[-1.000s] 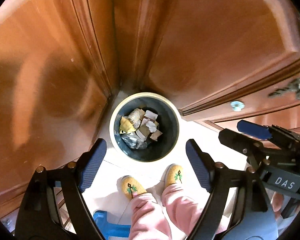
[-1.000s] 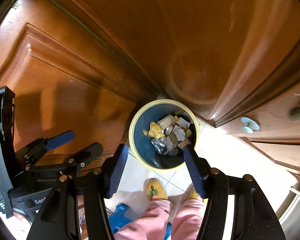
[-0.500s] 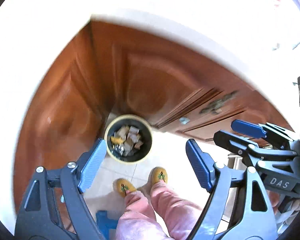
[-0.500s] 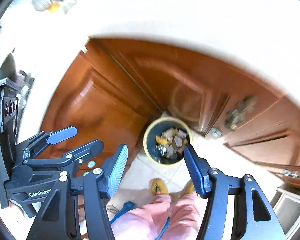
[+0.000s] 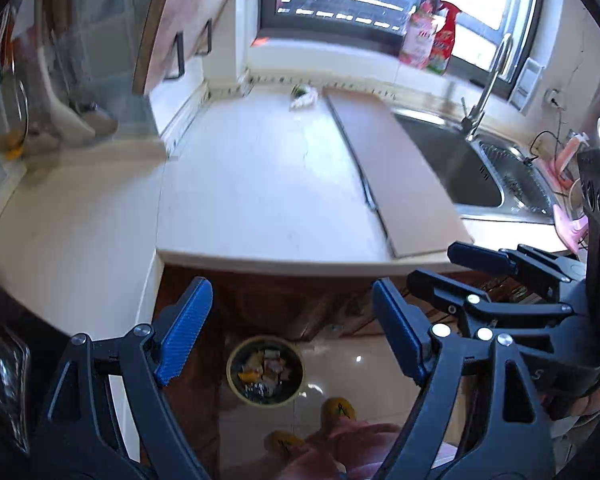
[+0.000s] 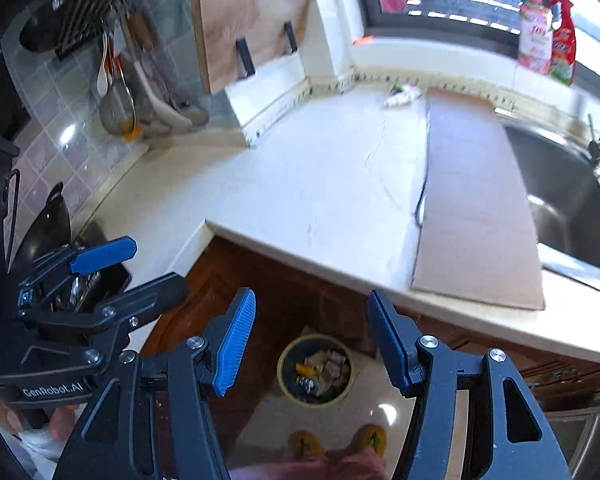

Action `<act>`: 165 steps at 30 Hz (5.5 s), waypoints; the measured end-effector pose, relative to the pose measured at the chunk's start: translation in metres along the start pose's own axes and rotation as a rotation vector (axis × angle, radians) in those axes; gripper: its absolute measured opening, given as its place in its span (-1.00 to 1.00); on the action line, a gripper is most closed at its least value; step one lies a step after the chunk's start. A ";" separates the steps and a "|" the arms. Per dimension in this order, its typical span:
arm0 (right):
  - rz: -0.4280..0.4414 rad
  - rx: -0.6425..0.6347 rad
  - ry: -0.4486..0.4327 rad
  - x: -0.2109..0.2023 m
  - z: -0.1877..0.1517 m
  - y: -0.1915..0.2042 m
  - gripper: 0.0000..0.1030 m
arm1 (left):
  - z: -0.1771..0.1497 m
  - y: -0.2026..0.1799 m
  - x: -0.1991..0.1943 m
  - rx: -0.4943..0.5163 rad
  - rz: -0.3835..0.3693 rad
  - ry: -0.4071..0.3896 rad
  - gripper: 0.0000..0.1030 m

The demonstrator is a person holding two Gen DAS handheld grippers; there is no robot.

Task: Collect trash
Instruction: 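Raise both tools from the bin and reach toward the bottle and pouch, then grasp the white bottle with the left tool while the right tool grasps the green-red seasoning pouch, then carry the bottle and pouch down over the black bin and open both tools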

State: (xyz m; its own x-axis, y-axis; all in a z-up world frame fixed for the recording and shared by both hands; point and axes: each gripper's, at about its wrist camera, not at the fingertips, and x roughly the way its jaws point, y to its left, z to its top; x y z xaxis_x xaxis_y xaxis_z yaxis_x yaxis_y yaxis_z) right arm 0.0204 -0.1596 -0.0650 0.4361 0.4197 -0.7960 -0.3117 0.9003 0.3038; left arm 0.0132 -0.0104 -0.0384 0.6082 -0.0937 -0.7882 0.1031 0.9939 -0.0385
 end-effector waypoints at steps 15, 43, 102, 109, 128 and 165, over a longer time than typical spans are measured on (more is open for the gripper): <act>-0.112 0.106 -0.094 -0.080 0.121 -0.045 0.16 | 0.140 -0.033 0.012 0.127 -0.031 -0.069 0.56; 0.043 0.300 0.178 0.287 0.432 -0.323 0.16 | 0.371 -0.035 0.463 0.139 0.046 0.272 0.49; 0.311 0.181 0.221 0.385 0.426 -0.223 -0.95 | 0.342 0.036 0.401 -0.098 0.186 0.152 -0.58; 0.325 0.139 0.194 0.298 0.380 -0.191 -0.95 | 0.295 0.028 0.332 -0.081 0.145 0.142 -0.58; 0.281 0.029 0.119 0.080 0.109 -0.021 -0.95 | 0.046 0.042 0.122 -0.092 0.022 0.149 -0.58; 0.214 0.083 0.513 0.385 -0.239 -0.015 -0.94 | -0.290 0.097 0.350 -0.282 0.043 0.467 -0.56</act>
State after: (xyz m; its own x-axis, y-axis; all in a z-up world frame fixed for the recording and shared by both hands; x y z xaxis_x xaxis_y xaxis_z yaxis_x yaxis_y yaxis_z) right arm -0.0085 -0.0389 -0.5014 -0.1021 0.5027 -0.8584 -0.2716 0.8161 0.5102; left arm 0.0083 0.0702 -0.4964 0.1866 -0.0810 -0.9791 -0.1679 0.9793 -0.1130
